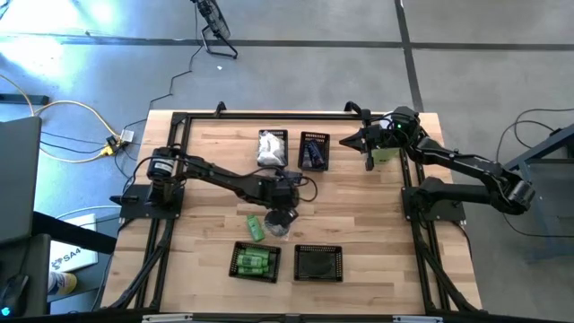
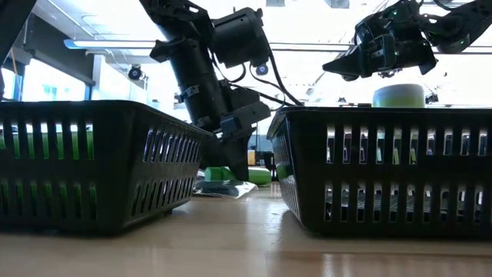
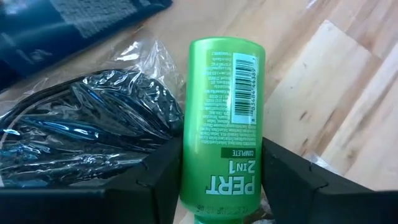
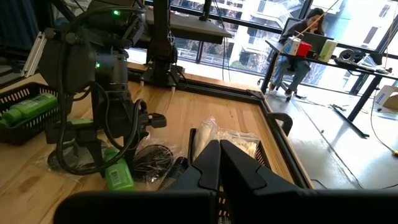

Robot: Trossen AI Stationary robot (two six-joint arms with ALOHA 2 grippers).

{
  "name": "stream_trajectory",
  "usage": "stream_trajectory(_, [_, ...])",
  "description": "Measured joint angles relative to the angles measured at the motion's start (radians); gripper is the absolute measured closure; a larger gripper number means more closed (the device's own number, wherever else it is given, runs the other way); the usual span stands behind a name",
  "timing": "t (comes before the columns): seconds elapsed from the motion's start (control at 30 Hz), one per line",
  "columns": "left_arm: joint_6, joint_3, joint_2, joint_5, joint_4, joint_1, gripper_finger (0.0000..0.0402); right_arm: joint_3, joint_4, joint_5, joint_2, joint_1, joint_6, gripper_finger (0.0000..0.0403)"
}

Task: Pick & Place Travel size toiletries
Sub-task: Put the green shampoo into the bottom left black bin

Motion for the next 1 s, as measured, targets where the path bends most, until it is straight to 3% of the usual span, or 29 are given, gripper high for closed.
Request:
stream_trajectory(0.47, [0.037, 0.064, -0.008, -0.003, -0.081, -0.001, 0.0219, 0.0, 0.0, 0.0, 0.0, 0.0, 0.0, 0.0399])
stream_trajectory(1.0, [0.139, 0.068, -0.204, -0.064, -0.183, -0.008, 0.022, 0.0, 0.001, 0.001, 0.0, 0.0, -0.006, 0.0399])
